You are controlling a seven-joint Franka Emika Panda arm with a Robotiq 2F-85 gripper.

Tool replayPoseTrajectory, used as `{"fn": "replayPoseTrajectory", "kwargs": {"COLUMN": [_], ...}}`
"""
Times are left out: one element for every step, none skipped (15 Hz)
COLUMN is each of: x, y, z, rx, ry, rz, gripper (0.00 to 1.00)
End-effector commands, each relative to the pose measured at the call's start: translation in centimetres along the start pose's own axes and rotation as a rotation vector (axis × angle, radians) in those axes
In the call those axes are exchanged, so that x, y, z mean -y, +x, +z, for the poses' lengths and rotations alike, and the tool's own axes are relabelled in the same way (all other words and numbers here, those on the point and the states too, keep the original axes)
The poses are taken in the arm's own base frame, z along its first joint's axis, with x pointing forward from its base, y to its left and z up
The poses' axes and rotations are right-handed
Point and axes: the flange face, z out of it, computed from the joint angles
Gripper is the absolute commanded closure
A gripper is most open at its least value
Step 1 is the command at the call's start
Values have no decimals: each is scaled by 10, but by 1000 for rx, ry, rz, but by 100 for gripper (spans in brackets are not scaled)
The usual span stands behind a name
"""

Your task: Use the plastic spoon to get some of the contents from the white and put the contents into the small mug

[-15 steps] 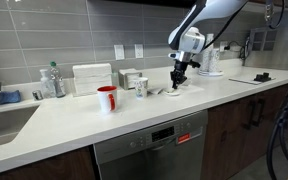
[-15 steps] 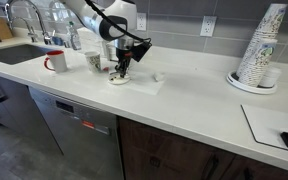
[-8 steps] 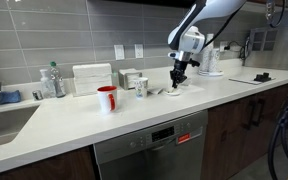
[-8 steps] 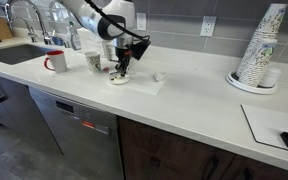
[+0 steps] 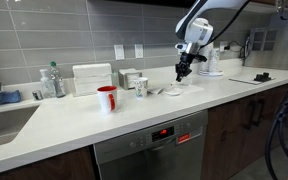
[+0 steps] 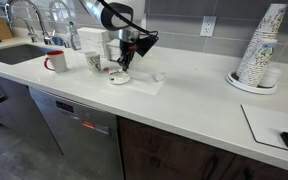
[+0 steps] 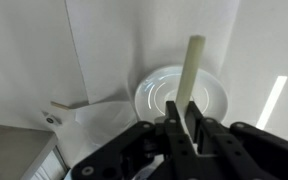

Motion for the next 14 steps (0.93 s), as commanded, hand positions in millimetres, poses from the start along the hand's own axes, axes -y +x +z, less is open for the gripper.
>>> {"fn": "replayPoseTrajectory", "kwargs": {"x": [3,2,0,-2,-3,-6,-7,-11,-13,-15,-16,-17,-17,-17], "y": [-22,-28,-36,-42,-48,-53,-58,-65,-70,-73,-77,-81,-85,-89], "z": [-28,-35,-43,-49,-55,-60,-64,-68,-69,-70,-69,-69,-68,-66], "rx": [-44,-47,-30,-19,-4,13,26,66,80,100,120,131,147,167], "ry": [-44,-62,-90,-112,-132,-154,-171,-217,-239,-261,-284,-300,-313,-317], "rz": [93,124,164,201,235,269,301,346,384,411,438,464,485,498], "gripper": [96,96,96,96,96,96,96,96,96,96,96,96,96,96]}}
